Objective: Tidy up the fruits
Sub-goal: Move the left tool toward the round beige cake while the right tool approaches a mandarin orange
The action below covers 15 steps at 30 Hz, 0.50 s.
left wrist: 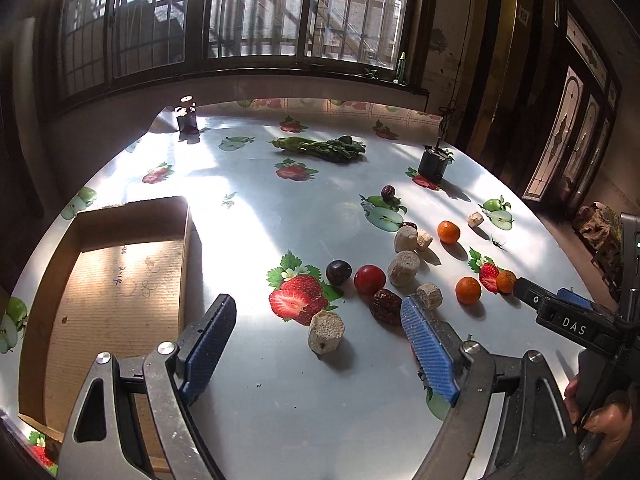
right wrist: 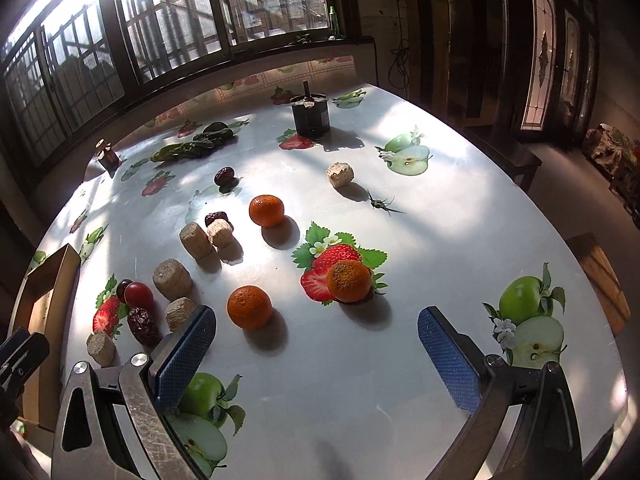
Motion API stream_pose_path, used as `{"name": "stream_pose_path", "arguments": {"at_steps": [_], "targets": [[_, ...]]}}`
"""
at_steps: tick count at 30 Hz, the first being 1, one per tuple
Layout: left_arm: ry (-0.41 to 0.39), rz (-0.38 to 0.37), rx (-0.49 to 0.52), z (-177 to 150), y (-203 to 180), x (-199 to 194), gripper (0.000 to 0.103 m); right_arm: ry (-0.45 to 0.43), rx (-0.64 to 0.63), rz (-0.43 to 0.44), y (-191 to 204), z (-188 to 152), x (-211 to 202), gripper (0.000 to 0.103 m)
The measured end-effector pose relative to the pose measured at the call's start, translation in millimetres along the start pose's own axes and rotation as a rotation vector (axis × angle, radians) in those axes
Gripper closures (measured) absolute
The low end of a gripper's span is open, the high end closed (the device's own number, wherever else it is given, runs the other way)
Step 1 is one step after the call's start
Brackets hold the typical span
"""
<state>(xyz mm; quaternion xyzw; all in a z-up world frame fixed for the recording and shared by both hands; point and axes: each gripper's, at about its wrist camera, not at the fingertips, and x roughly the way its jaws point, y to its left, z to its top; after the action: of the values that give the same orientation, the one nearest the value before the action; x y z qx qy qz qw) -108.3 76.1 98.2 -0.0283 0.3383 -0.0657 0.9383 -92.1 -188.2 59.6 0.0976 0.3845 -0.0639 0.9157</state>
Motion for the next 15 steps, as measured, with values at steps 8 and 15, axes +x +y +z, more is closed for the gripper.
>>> {"name": "stream_pose_path", "arguments": {"at_steps": [8,15], "targets": [[-0.065,0.012,0.064,-5,0,-24,0.019,-0.084,0.016,0.007,7,-17,-30,0.001],[-0.063,0.053,0.016,-11,22,-34,0.019,-0.122,-0.017,0.038,10,-22,-43,0.001]]}}
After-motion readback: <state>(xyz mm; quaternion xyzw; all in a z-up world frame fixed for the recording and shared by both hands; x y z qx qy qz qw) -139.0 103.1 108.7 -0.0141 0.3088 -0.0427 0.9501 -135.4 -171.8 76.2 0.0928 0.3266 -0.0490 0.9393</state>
